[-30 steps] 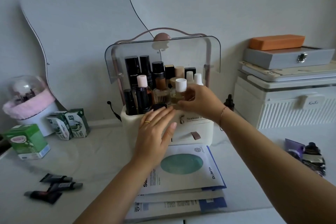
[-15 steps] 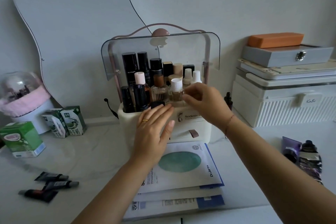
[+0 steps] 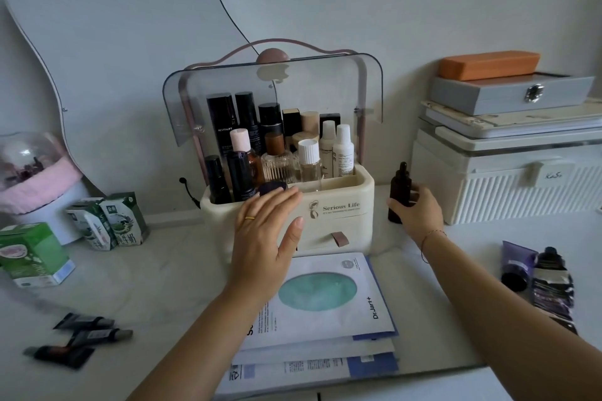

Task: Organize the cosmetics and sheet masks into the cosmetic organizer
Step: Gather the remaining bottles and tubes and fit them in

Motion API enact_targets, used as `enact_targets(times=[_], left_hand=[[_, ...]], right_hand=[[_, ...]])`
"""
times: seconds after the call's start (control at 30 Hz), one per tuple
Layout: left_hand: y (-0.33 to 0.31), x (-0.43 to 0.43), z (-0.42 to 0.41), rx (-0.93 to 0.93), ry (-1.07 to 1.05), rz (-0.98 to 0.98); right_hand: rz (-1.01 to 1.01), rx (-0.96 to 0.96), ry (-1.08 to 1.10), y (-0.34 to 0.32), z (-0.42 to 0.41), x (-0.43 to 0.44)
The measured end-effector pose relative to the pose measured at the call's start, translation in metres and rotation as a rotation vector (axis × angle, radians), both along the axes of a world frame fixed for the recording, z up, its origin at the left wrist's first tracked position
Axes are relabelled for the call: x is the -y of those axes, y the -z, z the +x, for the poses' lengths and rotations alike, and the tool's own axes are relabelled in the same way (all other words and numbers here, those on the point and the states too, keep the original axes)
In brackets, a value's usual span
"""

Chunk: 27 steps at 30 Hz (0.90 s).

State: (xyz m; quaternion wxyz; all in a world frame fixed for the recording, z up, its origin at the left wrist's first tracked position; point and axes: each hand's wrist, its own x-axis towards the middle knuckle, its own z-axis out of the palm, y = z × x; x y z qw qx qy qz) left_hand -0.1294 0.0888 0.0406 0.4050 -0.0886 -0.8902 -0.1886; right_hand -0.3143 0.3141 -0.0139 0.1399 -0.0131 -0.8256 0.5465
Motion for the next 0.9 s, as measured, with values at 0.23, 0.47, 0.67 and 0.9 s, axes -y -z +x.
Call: enact_targets(times=[0.23,0.47,0.67,0.9], left_hand=[[0.0,0.003,0.001,0.009,0.01,-0.014],[0.001,0.004,0.0,0.002,0.017,-0.015],[-0.002,0.002,0.002,0.015,0.021,0.012],[-0.007,0.005,0.007,0.071,0.034,-0.017]], right_hand=[[0.036,-0.102,-0.009,-0.013,0.023,-0.001],[-0.055,-0.419,-0.131,-0.076,0.107,-0.003],[-0.051,-0.557,-0.293,-0.116,0.127,0.024],[0.079,-0.429,-0.39,-0.118,0.096,0.056]])
